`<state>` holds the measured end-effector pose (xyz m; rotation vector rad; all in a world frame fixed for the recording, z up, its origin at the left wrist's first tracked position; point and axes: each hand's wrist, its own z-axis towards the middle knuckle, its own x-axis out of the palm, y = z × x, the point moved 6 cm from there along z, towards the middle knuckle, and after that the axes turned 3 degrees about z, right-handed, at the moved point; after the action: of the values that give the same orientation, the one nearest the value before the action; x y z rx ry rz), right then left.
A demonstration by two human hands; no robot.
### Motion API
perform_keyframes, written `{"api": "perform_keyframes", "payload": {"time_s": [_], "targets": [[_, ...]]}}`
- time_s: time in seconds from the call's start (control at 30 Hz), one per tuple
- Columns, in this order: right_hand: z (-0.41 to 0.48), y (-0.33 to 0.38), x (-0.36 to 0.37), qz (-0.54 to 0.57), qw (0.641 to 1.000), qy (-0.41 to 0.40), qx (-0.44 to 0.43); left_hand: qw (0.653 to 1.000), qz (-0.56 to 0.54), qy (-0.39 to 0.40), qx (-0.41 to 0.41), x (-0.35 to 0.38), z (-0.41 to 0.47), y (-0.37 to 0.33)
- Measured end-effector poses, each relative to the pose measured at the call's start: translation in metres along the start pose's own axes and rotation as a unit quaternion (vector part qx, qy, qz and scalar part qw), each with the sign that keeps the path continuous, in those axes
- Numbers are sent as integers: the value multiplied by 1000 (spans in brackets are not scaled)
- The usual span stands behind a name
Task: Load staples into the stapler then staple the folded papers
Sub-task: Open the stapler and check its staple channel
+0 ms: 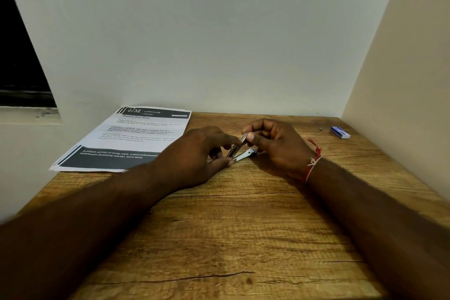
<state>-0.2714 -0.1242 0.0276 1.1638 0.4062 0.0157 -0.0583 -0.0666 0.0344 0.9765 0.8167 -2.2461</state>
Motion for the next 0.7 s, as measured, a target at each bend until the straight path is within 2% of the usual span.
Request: {"api": "perform_keyframes", "payload": {"time_s": [0.3,0.57,0.7], "targets": [[-2,5,2,-9,1000,9,-10,998,-50,10,-26,3,0,0],[-3,6,2,-19,1000,4,-4,998,-39,-48,-25,-3,-3,3],[-2,4,1,-27,1000,-1,1,995,-73,-51,-37,-4,-4,5]]}}
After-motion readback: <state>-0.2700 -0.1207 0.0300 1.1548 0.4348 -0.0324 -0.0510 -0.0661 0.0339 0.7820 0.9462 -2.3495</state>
